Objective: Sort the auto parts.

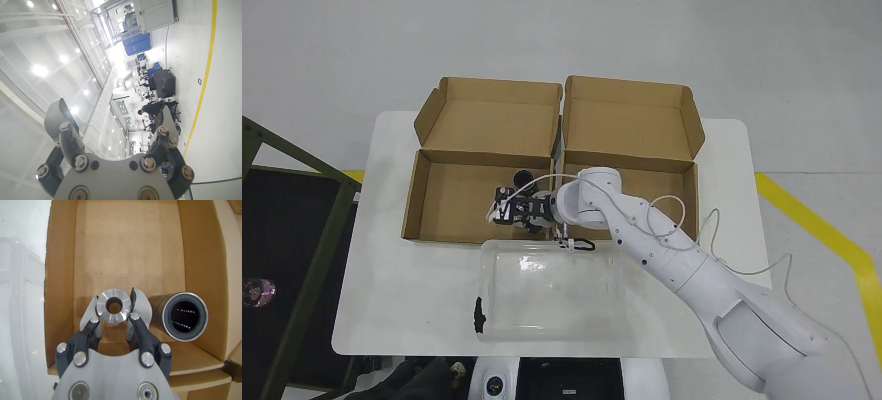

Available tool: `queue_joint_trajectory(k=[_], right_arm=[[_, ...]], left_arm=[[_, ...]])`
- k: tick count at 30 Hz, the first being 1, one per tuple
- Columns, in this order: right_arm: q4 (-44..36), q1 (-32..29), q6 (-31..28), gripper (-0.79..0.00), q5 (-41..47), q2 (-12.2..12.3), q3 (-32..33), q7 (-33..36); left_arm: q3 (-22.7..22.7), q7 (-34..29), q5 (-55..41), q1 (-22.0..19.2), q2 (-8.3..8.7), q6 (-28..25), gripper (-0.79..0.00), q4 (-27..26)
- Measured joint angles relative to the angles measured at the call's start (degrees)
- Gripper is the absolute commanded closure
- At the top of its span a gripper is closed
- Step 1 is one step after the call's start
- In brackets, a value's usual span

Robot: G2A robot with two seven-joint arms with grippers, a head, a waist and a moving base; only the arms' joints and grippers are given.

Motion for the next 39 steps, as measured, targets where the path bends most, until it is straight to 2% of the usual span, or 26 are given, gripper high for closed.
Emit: queue_joint_trajectory(k=[2,5,11,23,29,39], right_arm=[[0.5,0.0,-0.2,-0.314,0.0,-0.2,0.0,-0.1],[1.1,0.0,-0.4,-0.332,0.0,-0.4,0.1,-0.3],[0.6,0.0,-1.0,-0.329,0.3,-0.5,0.9,-1.2],[-7.5,-2.6,-2.8,-0.329,3.1,1.1,6.4,-3.5],[-15.8,-6.8,-2.7,-0.336,2.1,3.1,11.3,-5.6],[-30.1,-20.3,-4.9,-0.354,-2.9,7.6,22.0,-7.7]], left_arm=[[0.0,0.0,0.0,0.0,0.0,0.0,-0.785,0.0],[0.0,0.0,0.0,0.0,0.0,0.0,-0.785,0.0],[0.0,0.0,0.0,0.0,0.0,0.0,-0.785,0.0],[0.0,0.0,0.0,0.0,0.0,0.0,-0.785,0.0],[0.0,0.0,0.0,0.0,0.0,0.0,-0.785,0.0],[0.0,0.0,0.0,0.0,0.0,0.0,-0.785,0.0]])
